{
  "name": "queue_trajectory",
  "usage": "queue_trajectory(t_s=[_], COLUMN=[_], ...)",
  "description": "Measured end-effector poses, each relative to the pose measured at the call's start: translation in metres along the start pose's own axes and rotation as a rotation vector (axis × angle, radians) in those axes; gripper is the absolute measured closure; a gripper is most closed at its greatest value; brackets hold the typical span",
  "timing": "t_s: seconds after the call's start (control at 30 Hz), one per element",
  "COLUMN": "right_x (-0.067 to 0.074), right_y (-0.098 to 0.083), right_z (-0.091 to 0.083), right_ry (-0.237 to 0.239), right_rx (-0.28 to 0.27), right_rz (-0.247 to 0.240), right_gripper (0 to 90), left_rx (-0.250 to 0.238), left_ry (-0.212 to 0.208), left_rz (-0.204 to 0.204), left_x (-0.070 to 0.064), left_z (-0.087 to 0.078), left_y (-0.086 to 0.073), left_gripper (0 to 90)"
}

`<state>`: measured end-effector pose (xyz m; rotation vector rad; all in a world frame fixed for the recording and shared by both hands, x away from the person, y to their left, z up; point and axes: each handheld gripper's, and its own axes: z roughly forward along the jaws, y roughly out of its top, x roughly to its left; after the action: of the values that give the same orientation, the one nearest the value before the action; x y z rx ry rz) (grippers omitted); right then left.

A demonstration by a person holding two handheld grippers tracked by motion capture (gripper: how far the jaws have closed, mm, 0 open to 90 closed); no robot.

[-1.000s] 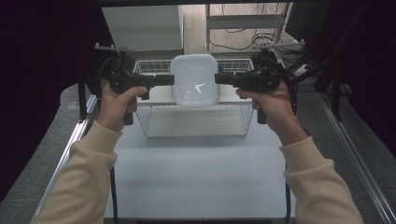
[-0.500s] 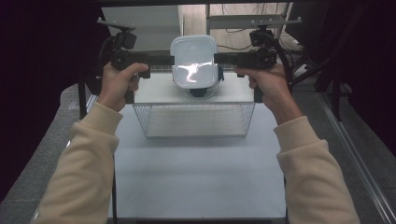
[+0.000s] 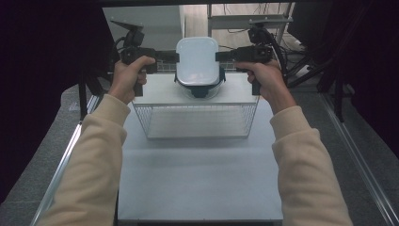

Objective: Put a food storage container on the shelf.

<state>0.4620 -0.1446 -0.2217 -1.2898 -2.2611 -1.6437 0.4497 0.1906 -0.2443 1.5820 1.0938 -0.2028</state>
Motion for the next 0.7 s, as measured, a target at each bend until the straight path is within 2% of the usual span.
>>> queue_trajectory(t_s=[0.13, 0.23, 0.3, 0.4, 0.47, 0.53, 0.6, 0.67, 0.7], right_x=[-0.011, -0.02, -0.027, -0.036, -0.04, -0.045, -0.046, -0.044, -0.042], right_y=[0.009, 0.013, 0.014, 0.013, 0.01, 0.009, 0.007, 0.005, 0.004], right_z=[0.009, 0.017, 0.021, 0.026, 0.028, 0.029, 0.029, 0.029, 0.029], right_ry=[-0.006, -0.002, 0.007, 0.028, 0.017, 0.042, 0.052, 0.052, 0.055], right_rx=[0.02, 0.022, 0.017, 0.004, 0.001, -0.018, -0.031, -0.035, -0.049], right_rz=[0.047, 0.112, 0.149, 0.191, 0.189, 0.21, 0.212, 0.198, 0.183], right_gripper=[70.9, 68.9, 68.0, 67.0, 67.1, 67.0, 66.3, 61.0, 55.0], left_rx=[-0.008, -0.024, -0.035, -0.038, -0.045, -0.056, -0.061, -0.066, -0.074], left_ry=[-0.033, -0.05, -0.053, -0.054, -0.053, -0.056, -0.045, -0.016, -0.001], left_rz=[-0.093, -0.14, -0.157, -0.162, -0.158, -0.154, -0.138, -0.114, -0.104], left_x=[0.016, 0.027, 0.031, 0.036, 0.038, 0.039, 0.038, 0.036, 0.034], left_z=[0.007, 0.012, 0.015, 0.017, 0.019, 0.019, 0.02, 0.021, 0.021], left_y=[0.007, 0.01, 0.01, 0.01, 0.008, 0.006, 0.005, 0.004, 0.004], left_gripper=[76.5, 75.7, 75.0, 73.8, 73.5, 73.4, 71.9, 65.1, 60.2])
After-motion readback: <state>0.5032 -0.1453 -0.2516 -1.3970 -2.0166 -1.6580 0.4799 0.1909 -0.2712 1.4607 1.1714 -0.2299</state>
